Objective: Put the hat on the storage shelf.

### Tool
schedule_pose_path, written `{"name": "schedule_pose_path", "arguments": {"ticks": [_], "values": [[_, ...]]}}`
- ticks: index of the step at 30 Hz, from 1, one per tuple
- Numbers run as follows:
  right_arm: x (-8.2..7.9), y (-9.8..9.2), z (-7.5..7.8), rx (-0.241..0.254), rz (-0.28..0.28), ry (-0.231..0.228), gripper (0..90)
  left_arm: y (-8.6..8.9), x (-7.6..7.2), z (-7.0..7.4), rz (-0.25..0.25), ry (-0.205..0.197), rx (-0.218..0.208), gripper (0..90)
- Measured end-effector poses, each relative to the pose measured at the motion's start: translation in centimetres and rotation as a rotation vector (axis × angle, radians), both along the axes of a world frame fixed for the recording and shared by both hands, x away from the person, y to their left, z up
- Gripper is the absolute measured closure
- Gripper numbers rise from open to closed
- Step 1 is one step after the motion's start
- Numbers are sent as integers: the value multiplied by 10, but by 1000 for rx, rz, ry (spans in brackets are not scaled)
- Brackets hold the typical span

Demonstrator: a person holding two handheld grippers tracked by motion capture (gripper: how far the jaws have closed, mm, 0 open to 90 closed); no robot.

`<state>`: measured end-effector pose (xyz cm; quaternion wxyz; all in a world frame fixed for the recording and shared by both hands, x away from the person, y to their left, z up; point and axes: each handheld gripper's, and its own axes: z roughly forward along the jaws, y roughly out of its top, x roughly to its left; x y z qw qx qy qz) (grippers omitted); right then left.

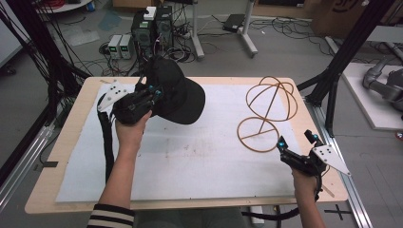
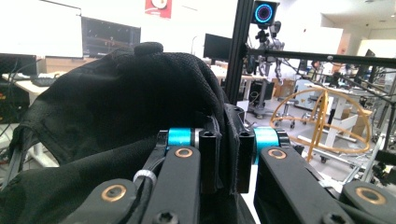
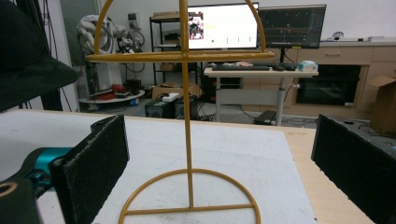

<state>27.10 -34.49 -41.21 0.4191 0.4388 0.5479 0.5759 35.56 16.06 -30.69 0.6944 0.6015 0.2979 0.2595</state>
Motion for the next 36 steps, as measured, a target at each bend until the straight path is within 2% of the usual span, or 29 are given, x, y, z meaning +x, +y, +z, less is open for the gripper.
{"name": "schedule_pose_path", "arguments": {"ticks": [1, 18, 26, 29, 36], "values": [[0, -1, 0, -5, -2, -5, 35, -3, 0, 7, 0, -7, -3, 849], [-1, -3, 1, 5, -6, -10, 35, -27, -2, 52, 16, -73, -38, 849], [-1, -5, 1, 15, -6, -11, 35, -40, -1, 63, 17, -81, -42, 849], [-2, -5, 1, 21, -6, -10, 35, -46, 0, 69, 16, -83, -69, 849], [-2, -4, 1, 25, -5, -13, 35, -55, 0, 78, 17, -96, -70, 849]]}}
